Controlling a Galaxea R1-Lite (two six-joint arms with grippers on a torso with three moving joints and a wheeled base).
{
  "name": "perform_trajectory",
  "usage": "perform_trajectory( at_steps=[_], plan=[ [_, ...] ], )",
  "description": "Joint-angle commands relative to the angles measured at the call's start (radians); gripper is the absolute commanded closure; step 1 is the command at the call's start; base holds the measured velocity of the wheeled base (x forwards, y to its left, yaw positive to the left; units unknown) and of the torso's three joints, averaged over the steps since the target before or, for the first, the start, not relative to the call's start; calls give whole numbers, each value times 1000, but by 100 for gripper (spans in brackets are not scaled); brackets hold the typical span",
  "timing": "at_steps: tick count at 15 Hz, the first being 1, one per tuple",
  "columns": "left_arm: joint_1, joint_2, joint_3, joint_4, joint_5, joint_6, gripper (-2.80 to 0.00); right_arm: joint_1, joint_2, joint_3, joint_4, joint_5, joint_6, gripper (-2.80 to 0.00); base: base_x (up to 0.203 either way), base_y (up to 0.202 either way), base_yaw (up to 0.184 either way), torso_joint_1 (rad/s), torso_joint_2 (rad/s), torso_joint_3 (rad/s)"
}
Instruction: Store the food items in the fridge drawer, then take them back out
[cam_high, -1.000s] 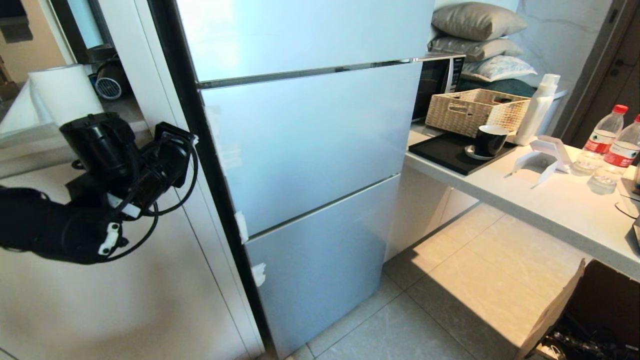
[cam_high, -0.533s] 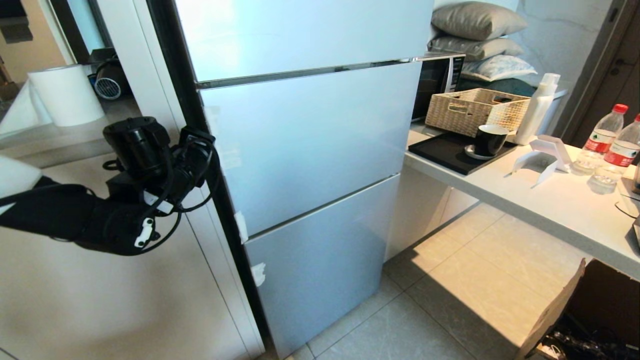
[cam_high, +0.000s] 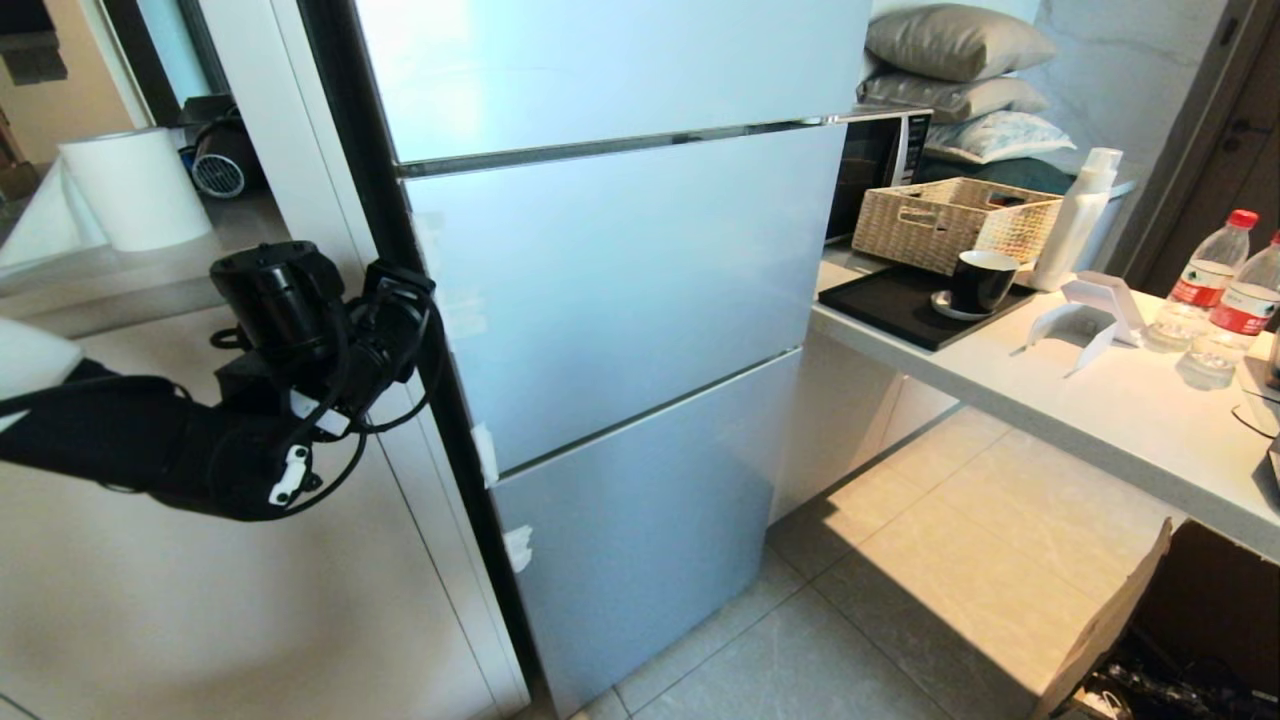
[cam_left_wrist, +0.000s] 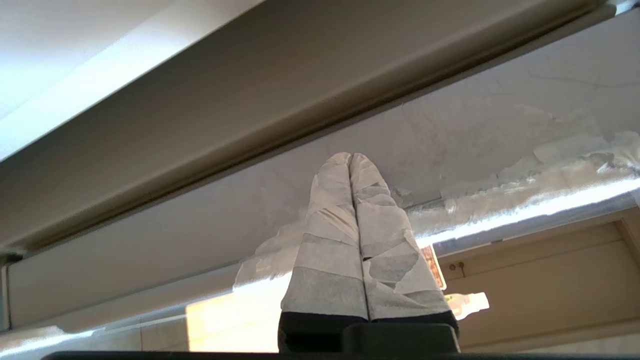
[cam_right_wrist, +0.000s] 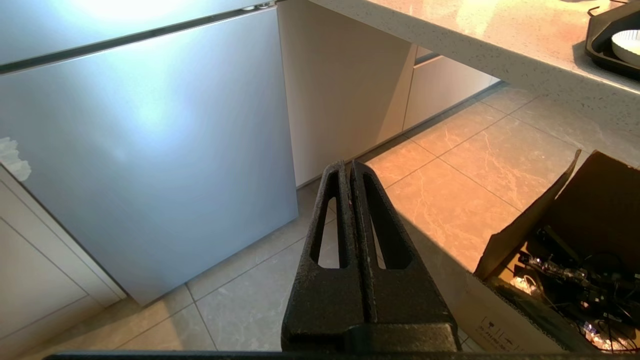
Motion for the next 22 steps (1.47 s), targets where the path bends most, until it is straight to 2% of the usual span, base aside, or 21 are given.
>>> perform_trajectory(
  at_steps=[1,8,10,12,15,17,19,22],
  plan=[
    [-27,-26,19,-3,-5,-7,0,-1,1,0,0,-1,0,0,0,0,0,0,0,0],
    [-111,-136,121,-4,-5,-9,0,-1,1,0,0,1,0,0,0,0,0,0,0,0],
    [-142,-185,164,-3,-6,-32,0,-1,1,0,0,-1,0,0,0,0,0,0,0,0],
    [-210,-231,206,4,-13,-76,0,1,1,0,0,0,0,0,0,0,0,0,0,0],
    [-353,-309,280,38,-18,-135,0,-1,1,0,0,-1,0,0,0,0,0,0,0,0],
    [-414,-365,367,51,-67,-151,0,1,1,0,0,1,0,0,0,0,0,0,0,0],
    [-423,-433,416,54,-112,-154,0,1,1,0,0,1,0,0,0,0,0,0,0,0],
    [-417,-550,433,108,-121,-124,0,-1,1,0,0,-1,0,0,0,0,0,0,0,0]
  ],
)
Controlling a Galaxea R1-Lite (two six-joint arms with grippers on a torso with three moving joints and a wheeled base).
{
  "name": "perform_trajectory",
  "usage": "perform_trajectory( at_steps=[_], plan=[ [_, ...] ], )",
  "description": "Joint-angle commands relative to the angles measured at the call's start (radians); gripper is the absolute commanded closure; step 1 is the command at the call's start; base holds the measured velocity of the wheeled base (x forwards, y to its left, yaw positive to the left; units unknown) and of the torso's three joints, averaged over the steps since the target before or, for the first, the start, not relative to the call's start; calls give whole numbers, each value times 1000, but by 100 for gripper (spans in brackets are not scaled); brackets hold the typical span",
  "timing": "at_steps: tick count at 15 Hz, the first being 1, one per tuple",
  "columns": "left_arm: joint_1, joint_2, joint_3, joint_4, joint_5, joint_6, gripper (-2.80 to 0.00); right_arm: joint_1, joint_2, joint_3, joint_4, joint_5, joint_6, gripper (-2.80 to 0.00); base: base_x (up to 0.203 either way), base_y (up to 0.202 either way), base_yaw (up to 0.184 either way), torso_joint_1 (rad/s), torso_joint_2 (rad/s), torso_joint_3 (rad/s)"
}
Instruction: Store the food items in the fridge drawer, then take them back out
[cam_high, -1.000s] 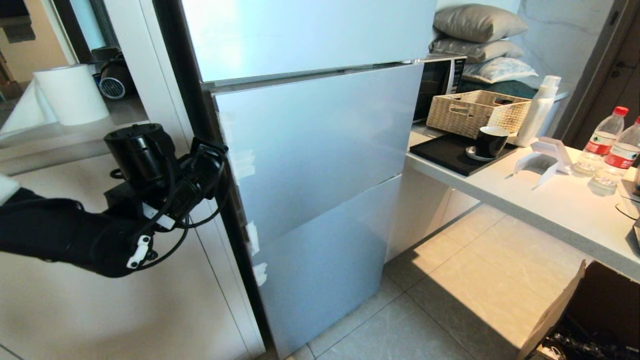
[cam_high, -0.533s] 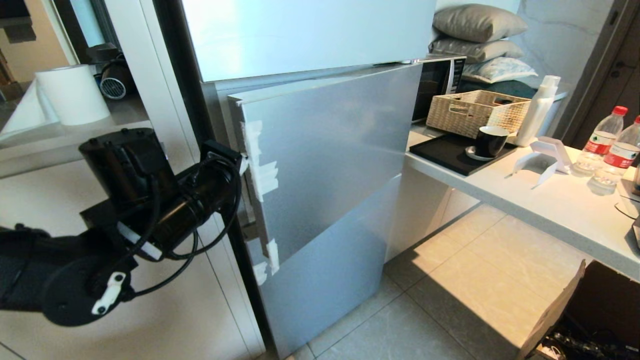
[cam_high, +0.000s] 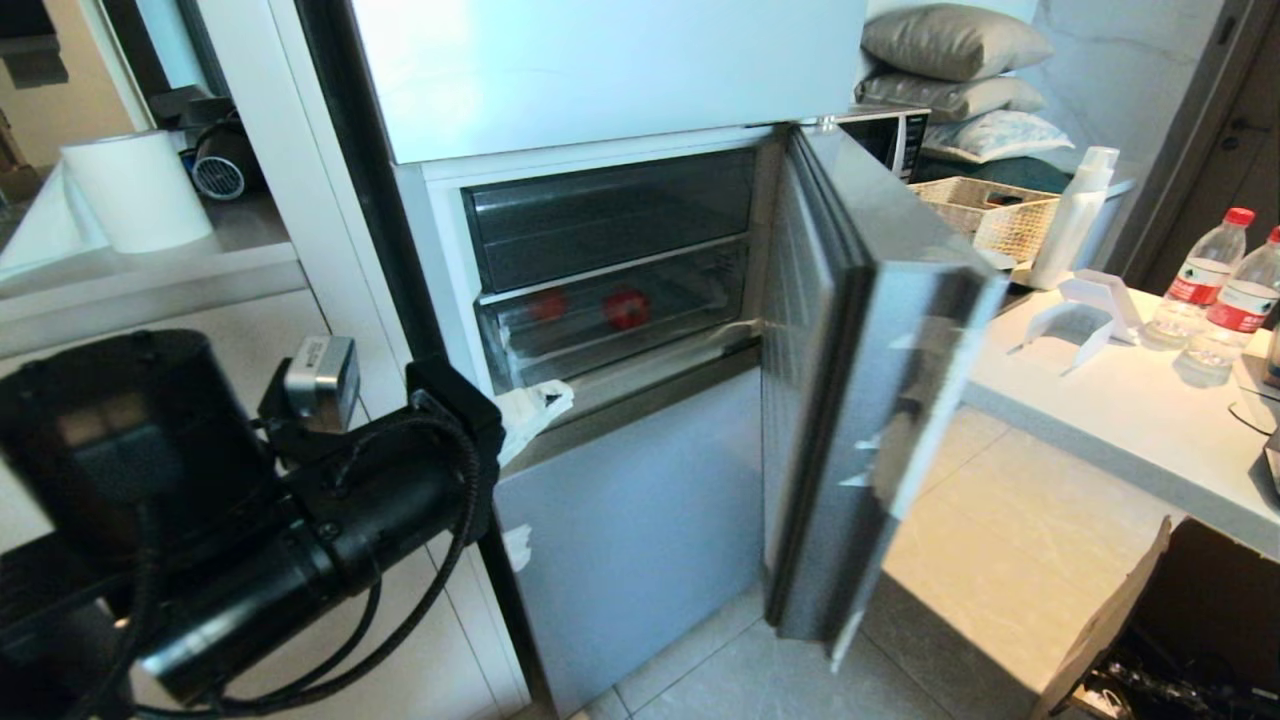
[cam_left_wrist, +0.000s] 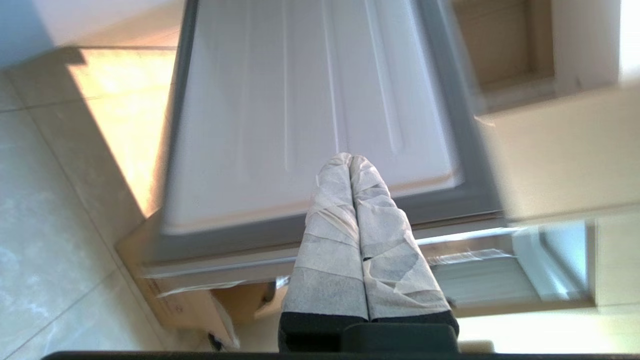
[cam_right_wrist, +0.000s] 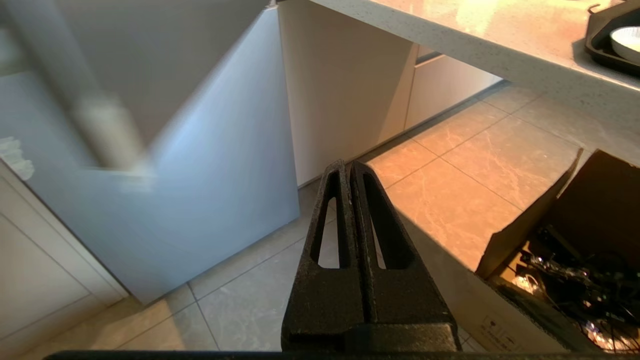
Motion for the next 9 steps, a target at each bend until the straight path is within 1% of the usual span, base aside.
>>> perform_trajectory(
  at_steps=[1,2,3,4,5,6,7,8,9],
  plan=[
    [4,-131,5,48,4,55,0,-1,1,0,0,0,0,0,0,0,0,0,0,0],
    [5,-166,-2,79,4,140,0,-1,1,0,0,0,0,0,0,0,0,0,0,0],
    [5,-205,-14,128,6,275,0,-1,1,0,0,-2,0,0,0,0,0,0,0,0],
    [8,-262,-28,201,12,441,0,0,1,0,0,0,0,0,0,0,0,0,0,0],
    [17,-327,-46,292,25,582,0,-1,1,0,0,0,0,0,0,0,0,0,0,0],
    [30,-388,-64,381,44,689,0,-1,1,0,0,0,0,0,0,0,0,0,0,0],
    [53,-443,-80,471,73,779,0,-1,1,0,0,0,0,0,0,0,0,0,0,0],
    [95,-495,-88,554,106,834,0,-1,1,0,0,-1,0,0,0,0,0,0,0,0],
    [160,-535,-79,614,134,864,0,0,1,0,0,0,0,0,0,0,0,0,0,0]
  ],
)
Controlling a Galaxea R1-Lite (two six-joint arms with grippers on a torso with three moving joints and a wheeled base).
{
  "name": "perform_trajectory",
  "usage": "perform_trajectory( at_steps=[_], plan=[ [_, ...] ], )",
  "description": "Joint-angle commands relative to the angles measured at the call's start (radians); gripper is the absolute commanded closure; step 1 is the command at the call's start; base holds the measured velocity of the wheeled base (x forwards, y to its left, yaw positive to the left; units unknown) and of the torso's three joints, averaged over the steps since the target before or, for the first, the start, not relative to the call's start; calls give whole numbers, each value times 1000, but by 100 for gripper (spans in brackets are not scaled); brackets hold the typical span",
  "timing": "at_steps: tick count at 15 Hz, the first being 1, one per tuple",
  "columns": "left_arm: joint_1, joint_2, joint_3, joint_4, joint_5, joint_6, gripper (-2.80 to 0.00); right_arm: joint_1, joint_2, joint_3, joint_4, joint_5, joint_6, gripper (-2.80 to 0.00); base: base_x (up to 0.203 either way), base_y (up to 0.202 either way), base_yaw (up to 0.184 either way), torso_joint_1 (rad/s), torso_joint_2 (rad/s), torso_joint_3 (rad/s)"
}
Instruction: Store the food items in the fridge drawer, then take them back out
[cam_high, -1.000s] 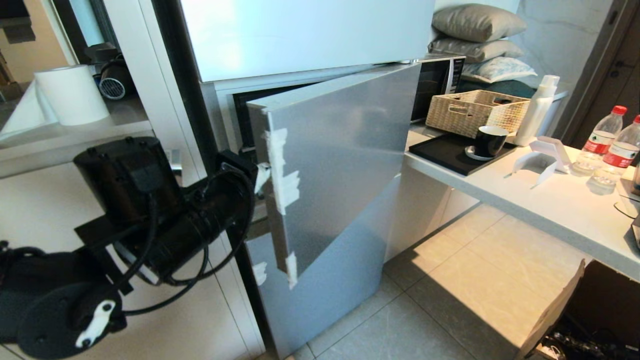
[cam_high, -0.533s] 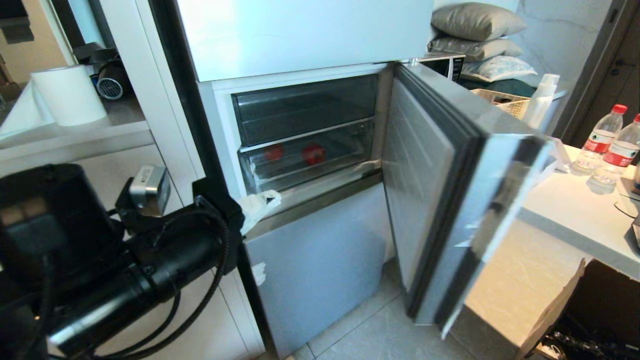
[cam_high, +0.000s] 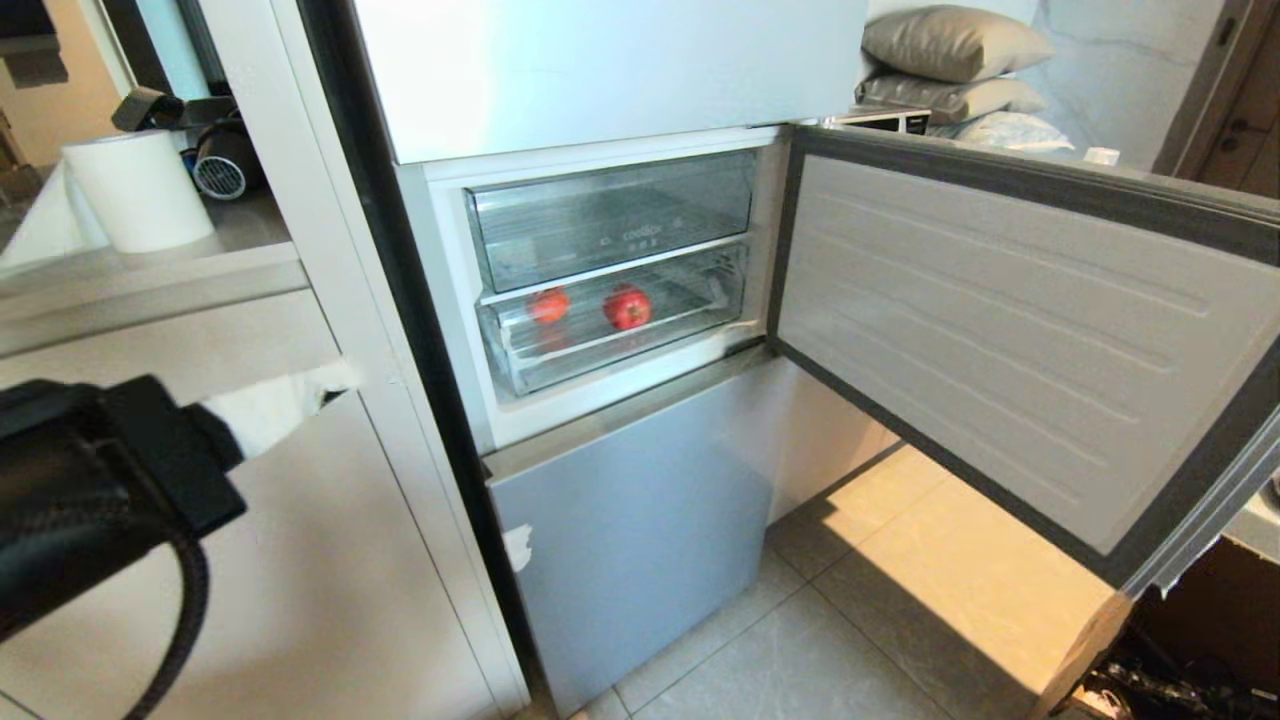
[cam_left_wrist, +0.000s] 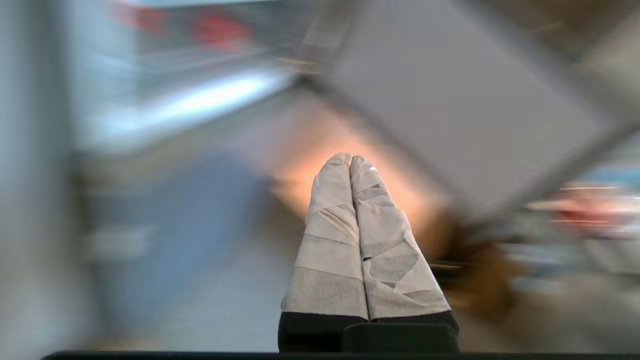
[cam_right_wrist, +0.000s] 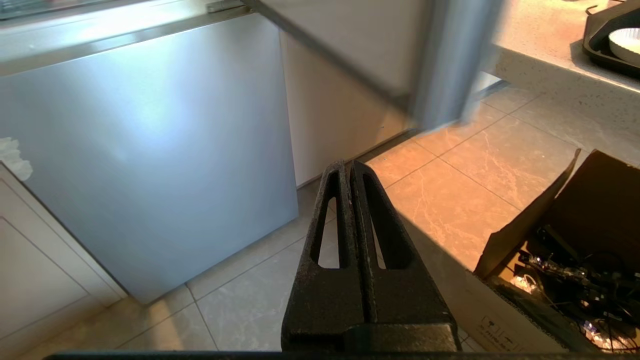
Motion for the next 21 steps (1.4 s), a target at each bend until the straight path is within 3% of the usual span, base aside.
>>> perform_trajectory(
  at_steps=[1,5,7,12,15,17,21],
  plan=[
    [127,-156,22,133,49,106,0,-1,1,0,0,0,0,0,0,0,0,0,0,0],
    [486,-360,181,159,83,311,0,-1,1,0,0,0,0,0,0,0,0,0,0,0],
    [600,-494,299,162,82,394,0,-1,1,0,0,-1,0,0,0,0,0,0,0,0],
    [627,-789,650,192,-123,477,0,-1,1,0,0,-1,-9,0,0,0,0,0,0,0],
    [601,-1009,657,352,-222,515,0,-1,2,-25,-3,6,-5,0,0,0,0,0,0,0],
    [588,-1036,668,374,-274,542,0,0,49,-130,6,35,16,0,0,0,0,0,0,0],
    [586,-1036,673,368,-213,352,0,1,470,-359,-23,73,126,0,0,0,0,0,0,0]
  ],
)
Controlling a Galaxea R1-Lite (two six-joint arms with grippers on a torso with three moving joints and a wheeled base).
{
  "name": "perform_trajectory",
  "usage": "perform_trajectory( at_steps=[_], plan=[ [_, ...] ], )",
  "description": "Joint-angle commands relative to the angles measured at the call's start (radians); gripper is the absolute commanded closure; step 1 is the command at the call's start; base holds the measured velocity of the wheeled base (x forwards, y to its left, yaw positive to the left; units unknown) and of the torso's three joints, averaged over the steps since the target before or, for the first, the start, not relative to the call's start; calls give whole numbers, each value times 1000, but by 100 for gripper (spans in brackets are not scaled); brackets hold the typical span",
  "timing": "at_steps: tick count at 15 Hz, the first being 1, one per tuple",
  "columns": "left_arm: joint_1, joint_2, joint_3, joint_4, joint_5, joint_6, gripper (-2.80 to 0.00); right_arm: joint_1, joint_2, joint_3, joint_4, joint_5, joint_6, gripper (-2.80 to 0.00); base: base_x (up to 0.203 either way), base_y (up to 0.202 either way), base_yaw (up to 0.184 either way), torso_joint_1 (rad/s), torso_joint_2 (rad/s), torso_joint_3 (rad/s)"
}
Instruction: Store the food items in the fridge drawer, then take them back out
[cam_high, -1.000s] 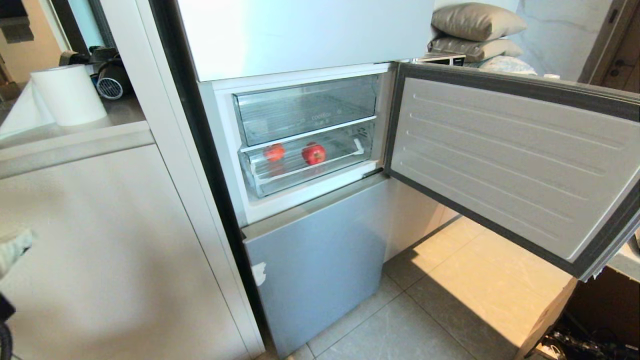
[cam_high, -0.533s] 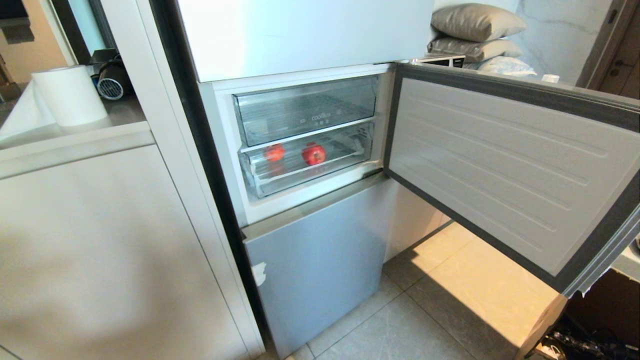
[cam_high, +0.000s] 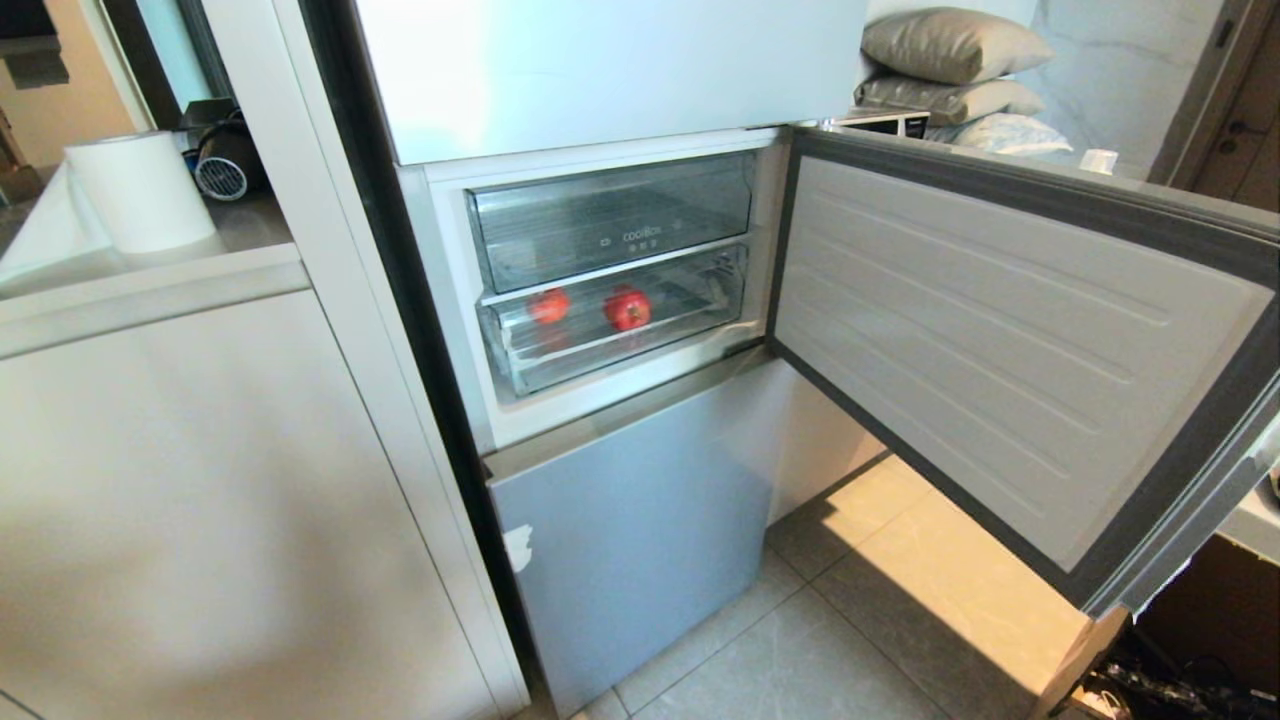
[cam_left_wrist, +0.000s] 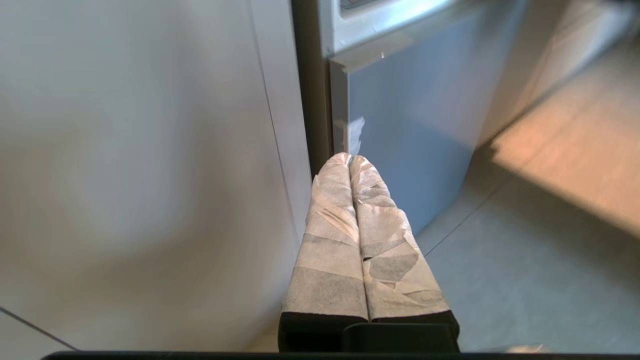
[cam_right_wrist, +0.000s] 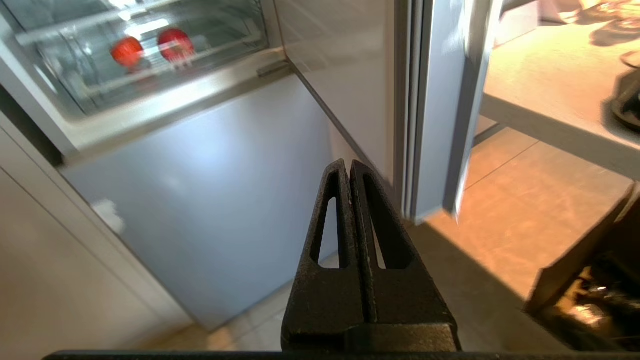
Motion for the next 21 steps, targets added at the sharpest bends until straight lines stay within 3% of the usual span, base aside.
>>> perform_trajectory(
  at_steps=[1,4,7,12,17,21],
  plan=[
    [0,-13,3,-2,17,-52,0,0,298,-87,-42,6,22,0,0,0,0,0,0,0],
    [0,-13,3,-2,17,-52,0,0,615,-196,-234,37,61,0,0,0,0,0,0,0],
    [0,-13,3,-2,17,-52,0,-3,795,-304,-378,60,84,0,0,0,0,0,0,0],
    [0,-13,3,-2,17,-52,0,-19,878,-352,-399,39,86,0,0,0,0,0,0,0],
    [0,-13,3,-2,17,-52,0,-106,847,-366,-412,37,79,0,0,0,0,0,0,0],
    [0,-13,3,-2,17,-52,0,-174,864,-382,-473,-19,64,0,0,0,0,0,0,0]
  ],
)
